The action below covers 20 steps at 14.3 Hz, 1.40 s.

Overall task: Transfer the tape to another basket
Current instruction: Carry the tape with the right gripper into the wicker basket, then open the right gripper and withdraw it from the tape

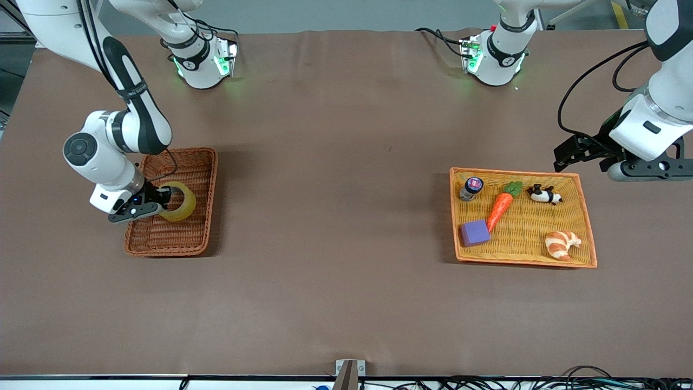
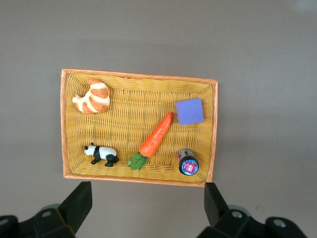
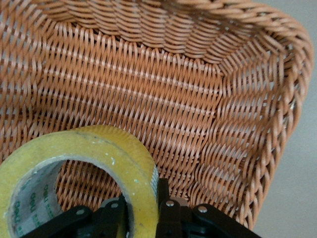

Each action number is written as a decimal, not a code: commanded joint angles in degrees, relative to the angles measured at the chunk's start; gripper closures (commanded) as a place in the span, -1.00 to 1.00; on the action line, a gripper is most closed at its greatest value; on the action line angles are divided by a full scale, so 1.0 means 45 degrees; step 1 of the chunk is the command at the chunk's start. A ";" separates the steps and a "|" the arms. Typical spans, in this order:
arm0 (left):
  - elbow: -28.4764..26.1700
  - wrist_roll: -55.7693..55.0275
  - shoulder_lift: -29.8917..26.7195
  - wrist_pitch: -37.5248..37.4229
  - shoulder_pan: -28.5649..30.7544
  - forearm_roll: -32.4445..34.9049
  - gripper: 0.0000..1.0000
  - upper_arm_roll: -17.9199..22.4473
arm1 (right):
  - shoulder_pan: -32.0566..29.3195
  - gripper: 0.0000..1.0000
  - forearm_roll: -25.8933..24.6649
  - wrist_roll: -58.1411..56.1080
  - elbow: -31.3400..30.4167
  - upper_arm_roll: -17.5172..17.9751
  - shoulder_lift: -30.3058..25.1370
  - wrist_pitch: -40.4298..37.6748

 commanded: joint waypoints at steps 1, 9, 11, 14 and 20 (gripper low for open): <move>0.0296 -0.0109 0.0184 -0.0141 0.0066 -0.0052 -1.00 -0.0063 | 0.0098 -1.00 0.0282 -0.0288 -0.0268 -0.0049 -0.0239 0.0179; 0.0316 -0.0109 0.0204 -0.0121 0.0066 -0.0032 -1.00 -0.0063 | 0.0137 -1.00 0.0321 0.1988 0.1289 -0.0010 -0.1975 -0.1589; 0.0316 -0.0129 0.0204 -0.0121 0.0085 -0.0032 -1.00 -0.0043 | 0.0020 -1.00 0.0321 0.3009 0.3062 0.0029 -0.2367 -0.4435; 0.0316 -0.0109 0.0204 -0.0102 0.0085 -0.0013 -1.00 -0.0043 | -0.0291 -1.00 0.0321 0.3462 0.7217 0.0379 -0.2291 -1.0133; 0.0354 -0.0089 0.0087 -0.0180 0.0163 -0.0013 -1.00 -0.0043 | -0.0683 -1.00 0.0360 0.6273 0.8755 0.1787 -0.3948 -1.3255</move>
